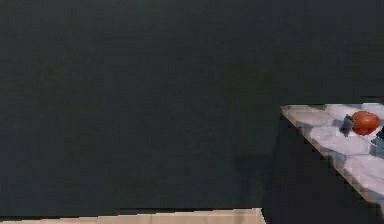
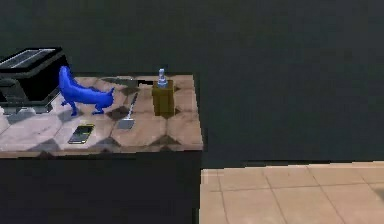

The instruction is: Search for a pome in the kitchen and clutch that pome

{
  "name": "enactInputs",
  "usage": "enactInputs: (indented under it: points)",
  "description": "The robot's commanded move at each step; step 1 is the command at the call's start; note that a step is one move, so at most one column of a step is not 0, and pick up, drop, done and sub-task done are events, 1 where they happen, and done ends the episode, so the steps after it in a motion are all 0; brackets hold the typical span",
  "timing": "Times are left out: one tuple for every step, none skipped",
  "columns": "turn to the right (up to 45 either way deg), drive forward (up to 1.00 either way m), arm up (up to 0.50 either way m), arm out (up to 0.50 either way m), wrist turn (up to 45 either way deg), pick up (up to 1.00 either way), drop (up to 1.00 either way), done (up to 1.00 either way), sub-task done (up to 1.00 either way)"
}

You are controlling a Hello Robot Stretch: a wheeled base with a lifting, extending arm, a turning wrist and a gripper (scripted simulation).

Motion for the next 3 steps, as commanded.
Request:
enactInputs:
  points:
    - [21.0, 0.00, 0.00, 0.00, 0.0, 0.00, 0.00, 0.00, 0.00]
    - [0.0, 0.55, 0.00, 0.00, 0.0, 0.00, 0.00, 0.00, 0.00]
    - [-45.0, 0.00, 0.00, 0.00, 0.0, 0.00, 0.00, 0.00, 0.00]
